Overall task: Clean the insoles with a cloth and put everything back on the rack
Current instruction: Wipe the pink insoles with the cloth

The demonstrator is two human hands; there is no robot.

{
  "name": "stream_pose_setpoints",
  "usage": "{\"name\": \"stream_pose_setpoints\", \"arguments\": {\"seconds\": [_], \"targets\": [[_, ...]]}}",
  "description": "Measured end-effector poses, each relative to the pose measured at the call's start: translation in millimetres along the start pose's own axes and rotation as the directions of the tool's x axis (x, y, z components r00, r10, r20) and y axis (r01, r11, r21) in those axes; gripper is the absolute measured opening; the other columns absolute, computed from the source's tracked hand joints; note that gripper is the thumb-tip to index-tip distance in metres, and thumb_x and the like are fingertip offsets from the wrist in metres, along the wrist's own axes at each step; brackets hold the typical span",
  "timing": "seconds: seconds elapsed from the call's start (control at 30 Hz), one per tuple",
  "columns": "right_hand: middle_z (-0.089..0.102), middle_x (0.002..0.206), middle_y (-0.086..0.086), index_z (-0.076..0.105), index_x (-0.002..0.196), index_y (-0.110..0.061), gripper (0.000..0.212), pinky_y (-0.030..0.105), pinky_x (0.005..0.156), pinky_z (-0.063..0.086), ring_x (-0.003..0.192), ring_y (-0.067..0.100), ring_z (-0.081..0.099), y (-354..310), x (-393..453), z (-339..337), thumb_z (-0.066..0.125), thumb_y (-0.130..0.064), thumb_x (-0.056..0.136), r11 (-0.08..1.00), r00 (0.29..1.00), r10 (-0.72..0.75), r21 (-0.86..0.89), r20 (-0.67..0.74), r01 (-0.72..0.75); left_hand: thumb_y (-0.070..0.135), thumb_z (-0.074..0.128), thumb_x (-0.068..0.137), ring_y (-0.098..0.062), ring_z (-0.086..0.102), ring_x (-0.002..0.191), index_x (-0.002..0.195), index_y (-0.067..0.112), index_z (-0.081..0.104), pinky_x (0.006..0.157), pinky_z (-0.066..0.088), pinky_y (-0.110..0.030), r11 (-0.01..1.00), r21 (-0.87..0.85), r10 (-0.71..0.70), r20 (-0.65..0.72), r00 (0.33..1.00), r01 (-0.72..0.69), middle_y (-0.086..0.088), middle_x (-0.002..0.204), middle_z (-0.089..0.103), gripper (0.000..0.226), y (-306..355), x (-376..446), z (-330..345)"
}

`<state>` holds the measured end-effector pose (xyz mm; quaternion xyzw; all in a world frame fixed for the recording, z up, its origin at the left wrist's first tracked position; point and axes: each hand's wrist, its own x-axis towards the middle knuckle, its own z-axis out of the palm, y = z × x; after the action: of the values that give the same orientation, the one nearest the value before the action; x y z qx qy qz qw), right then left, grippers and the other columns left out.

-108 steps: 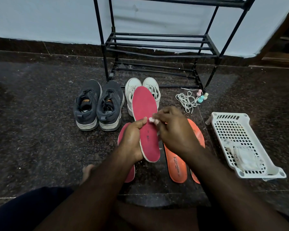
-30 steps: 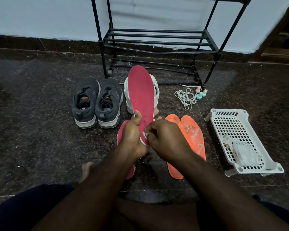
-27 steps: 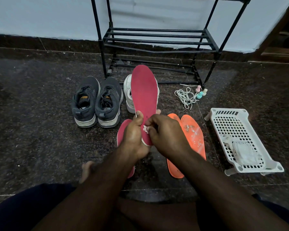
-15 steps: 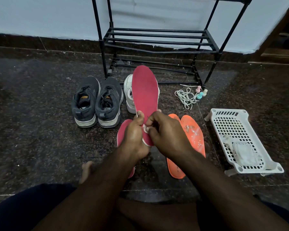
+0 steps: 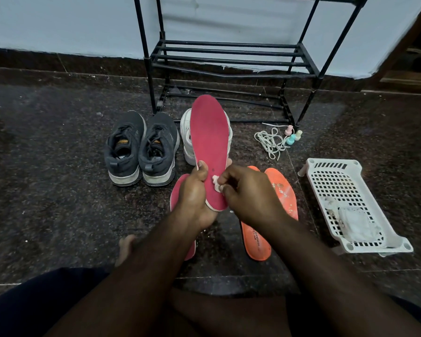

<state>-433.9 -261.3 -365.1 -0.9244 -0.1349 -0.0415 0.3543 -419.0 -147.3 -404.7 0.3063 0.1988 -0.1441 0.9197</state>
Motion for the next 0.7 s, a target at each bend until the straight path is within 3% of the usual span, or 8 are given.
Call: {"name": "stream_pose_setpoints", "arguments": {"seconds": [0.17,0.3,0.37,0.5,0.6,0.63,0.67,0.7], "targets": [[0.070,0.077,-0.006,0.067,0.085,-0.021,0.018,0.027,0.070,0.050,0.073,0.011,0.064,-6.5,-8.0,6.2,0.061,-0.005,0.080,0.999,0.984,0.037,-0.004,0.175,-0.037,0.050,0.024,0.106,-0.027,0.060,0.124,0.135,0.002,0.056,0.081,0.056,-0.042,1.000,-0.008,-0.001,-0.021,1.000,0.001,-0.017,0.132,0.064,0.065,9.0,6.7,-5.8],[0.067,0.074,-0.009,0.065,0.082,-0.019,0.019,0.020,0.064,0.047,0.068,0.005,0.061,-3.4,-4.2,0.5,0.061,-0.001,0.078,0.996,0.998,0.058,0.061,0.007,-0.058,0.048,0.025,0.107,-0.027,0.072,0.095,0.127,0.000,0.058,0.076,0.058,-0.039,1.000,-0.022,-0.012,0.002,1.000,0.012,-0.017,0.110,0.071,0.062,7.2,1.5,-0.4],[0.068,0.079,-0.006,0.064,0.082,-0.017,0.019,0.024,0.066,0.045,0.073,0.010,0.061,-4.9,-5.7,3.5,0.059,0.000,0.078,0.999,0.999,0.042,0.012,-0.012,-0.041,0.047,0.024,0.107,-0.026,0.073,0.095,0.124,0.000,0.061,0.081,0.056,-0.039,1.000,-0.009,0.006,-0.023,1.000,-0.006,-0.017,0.108,0.072,0.062,4.2,3.4,-3.0],[0.066,0.073,-0.010,0.066,0.081,-0.020,0.018,0.016,0.064,0.044,0.068,0.009,0.064,-10.6,-14.1,9.5,0.062,-0.002,0.079,0.996,0.981,0.074,0.041,0.181,-0.083,0.053,0.028,0.105,-0.028,0.062,0.123,0.137,0.004,0.056,0.083,0.057,-0.042,0.999,-0.039,-0.001,-0.064,0.998,-0.001,-0.017,0.132,0.064,0.065,10.6,9.1,-8.9],[0.068,0.073,-0.002,0.068,0.085,-0.020,0.026,0.038,0.068,0.059,0.065,0.018,0.069,-7.8,-7.9,-2.8,0.064,0.004,0.078,0.941,0.964,0.135,0.276,0.230,-0.198,0.050,0.028,0.106,-0.031,0.073,0.091,0.124,0.004,0.064,0.071,0.060,-0.054,0.999,-0.024,-0.047,-0.034,0.998,0.046,-0.018,0.124,0.066,0.061,12.9,4.5,-3.8],[0.068,0.078,0.002,0.069,0.091,-0.018,0.029,0.042,0.069,0.060,0.068,0.021,0.069,-6.9,-3.9,-9.3,0.062,0.008,0.080,0.901,0.968,0.163,0.371,0.192,-0.225,0.047,0.026,0.107,-0.032,0.073,0.086,0.118,0.002,0.068,0.102,0.022,-0.067,0.999,0.005,-0.040,-0.027,0.999,0.040,-0.019,0.118,0.068,0.063,11.2,3.7,-3.8],[0.066,0.083,0.006,0.069,0.100,-0.013,0.030,0.043,0.070,0.061,0.070,0.023,0.068,-6.1,-0.3,-16.2,0.060,0.011,0.083,0.847,0.967,0.197,0.468,0.161,-0.251,0.042,0.026,0.108,-0.032,0.073,0.085,0.119,0.000,0.068,0.049,0.036,-0.023,0.999,0.026,-0.023,-0.019,1.000,0.024,-0.019,0.113,0.070,0.060,9.7,2.6,-3.4],[0.064,0.087,0.009,0.067,0.107,-0.008,0.030,0.042,0.071,0.061,0.074,0.023,0.067,-5.9,2.3,-23.5,0.057,0.012,0.087,0.788,0.961,0.235,0.550,0.146,-0.276,0.035,0.030,0.108,-0.030,0.073,0.086,0.127,0.001,0.063,0.075,0.058,-0.048,1.000,0.027,0.016,-0.012,1.000,-0.016,-0.019,0.110,0.072,0.052,8.4,4.3,-4.0]]}}
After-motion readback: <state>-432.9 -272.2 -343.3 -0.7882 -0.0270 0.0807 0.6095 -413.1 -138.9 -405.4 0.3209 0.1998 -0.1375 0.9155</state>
